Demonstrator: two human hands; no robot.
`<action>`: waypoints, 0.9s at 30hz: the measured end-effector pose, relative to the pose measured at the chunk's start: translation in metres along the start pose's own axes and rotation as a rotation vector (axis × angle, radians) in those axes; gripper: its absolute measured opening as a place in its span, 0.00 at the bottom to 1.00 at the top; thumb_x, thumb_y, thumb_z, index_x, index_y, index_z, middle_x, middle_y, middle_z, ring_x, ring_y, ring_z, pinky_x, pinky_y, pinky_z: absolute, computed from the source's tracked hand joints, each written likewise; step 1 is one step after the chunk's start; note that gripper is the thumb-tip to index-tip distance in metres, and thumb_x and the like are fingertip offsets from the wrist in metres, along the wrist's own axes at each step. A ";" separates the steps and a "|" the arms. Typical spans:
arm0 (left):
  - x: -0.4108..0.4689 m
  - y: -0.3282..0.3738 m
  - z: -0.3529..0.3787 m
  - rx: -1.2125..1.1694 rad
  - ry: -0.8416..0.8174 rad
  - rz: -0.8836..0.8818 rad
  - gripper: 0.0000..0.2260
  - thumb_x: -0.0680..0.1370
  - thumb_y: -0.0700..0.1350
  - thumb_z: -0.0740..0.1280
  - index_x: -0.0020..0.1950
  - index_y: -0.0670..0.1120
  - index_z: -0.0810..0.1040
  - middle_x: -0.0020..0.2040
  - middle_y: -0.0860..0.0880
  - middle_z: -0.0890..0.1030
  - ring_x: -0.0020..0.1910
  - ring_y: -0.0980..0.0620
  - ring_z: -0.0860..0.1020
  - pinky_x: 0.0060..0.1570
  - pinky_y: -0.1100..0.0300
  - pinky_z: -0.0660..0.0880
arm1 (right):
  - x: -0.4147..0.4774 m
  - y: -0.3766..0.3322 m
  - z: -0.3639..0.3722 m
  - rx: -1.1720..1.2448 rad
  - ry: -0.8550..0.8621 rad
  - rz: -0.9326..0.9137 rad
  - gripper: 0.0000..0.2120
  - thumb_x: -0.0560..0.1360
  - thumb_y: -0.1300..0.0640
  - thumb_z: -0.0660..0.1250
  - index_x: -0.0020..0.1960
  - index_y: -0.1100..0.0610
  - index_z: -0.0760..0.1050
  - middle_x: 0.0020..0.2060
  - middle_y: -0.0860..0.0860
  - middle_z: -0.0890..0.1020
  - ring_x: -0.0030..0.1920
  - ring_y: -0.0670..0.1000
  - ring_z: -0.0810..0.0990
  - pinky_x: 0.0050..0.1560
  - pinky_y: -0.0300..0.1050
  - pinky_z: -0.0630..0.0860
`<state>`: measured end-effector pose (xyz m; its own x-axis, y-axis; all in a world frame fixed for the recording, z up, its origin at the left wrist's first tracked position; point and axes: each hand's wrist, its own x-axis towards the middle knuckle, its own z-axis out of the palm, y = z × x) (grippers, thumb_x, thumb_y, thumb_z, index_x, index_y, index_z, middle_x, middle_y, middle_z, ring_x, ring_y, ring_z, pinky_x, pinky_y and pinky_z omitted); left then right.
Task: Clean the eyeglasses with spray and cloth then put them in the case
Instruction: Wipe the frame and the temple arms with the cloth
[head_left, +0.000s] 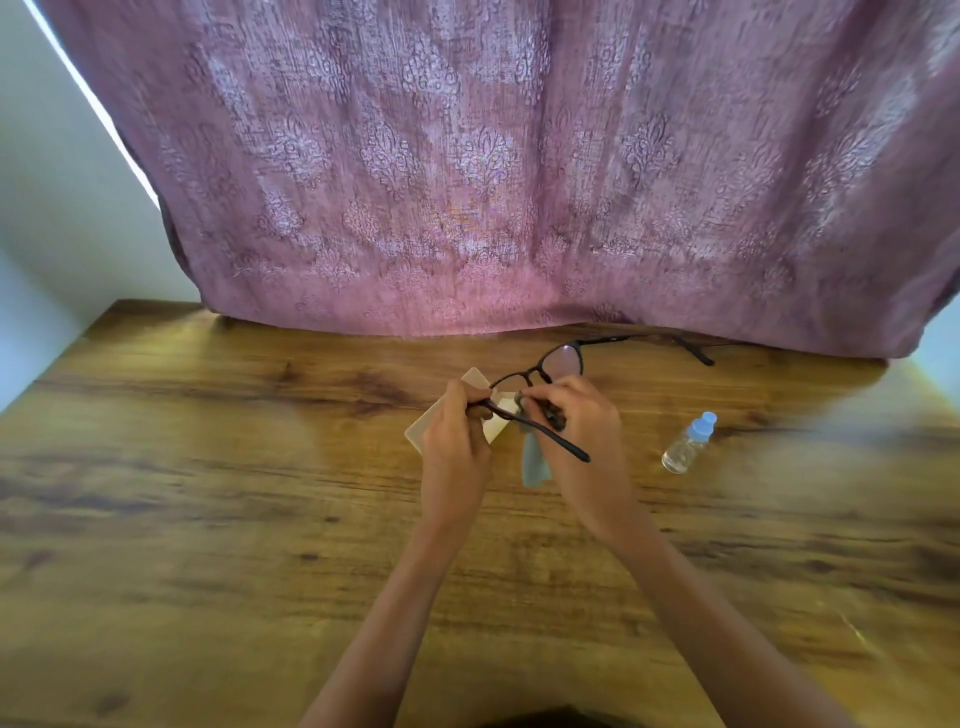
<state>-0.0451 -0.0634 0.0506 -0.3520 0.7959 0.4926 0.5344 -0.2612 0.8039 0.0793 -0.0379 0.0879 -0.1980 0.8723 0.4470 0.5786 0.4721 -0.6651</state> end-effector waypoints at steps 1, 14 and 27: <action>0.000 0.000 0.000 0.005 0.002 0.001 0.13 0.77 0.31 0.56 0.46 0.50 0.69 0.40 0.58 0.76 0.37 0.61 0.74 0.36 0.75 0.66 | -0.001 0.001 0.000 0.007 -0.004 0.006 0.05 0.76 0.63 0.69 0.50 0.63 0.83 0.42 0.54 0.80 0.40 0.50 0.79 0.42 0.45 0.76; -0.002 0.000 0.000 -0.014 -0.008 -0.040 0.14 0.77 0.29 0.57 0.46 0.49 0.69 0.41 0.51 0.79 0.38 0.57 0.75 0.37 0.69 0.69 | 0.000 0.001 0.001 0.019 0.018 0.002 0.05 0.76 0.63 0.70 0.50 0.62 0.83 0.41 0.54 0.80 0.41 0.50 0.78 0.42 0.40 0.75; -0.002 0.000 0.002 -0.010 -0.020 -0.050 0.12 0.77 0.30 0.56 0.47 0.48 0.70 0.40 0.51 0.79 0.37 0.56 0.74 0.36 0.69 0.68 | 0.006 0.000 0.004 0.032 0.039 -0.009 0.05 0.75 0.65 0.70 0.49 0.62 0.83 0.42 0.55 0.81 0.41 0.50 0.79 0.42 0.42 0.75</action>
<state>-0.0432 -0.0640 0.0493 -0.3627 0.8189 0.4449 0.5086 -0.2261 0.8308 0.0749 -0.0316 0.0879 -0.1716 0.8626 0.4758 0.5511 0.4844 -0.6795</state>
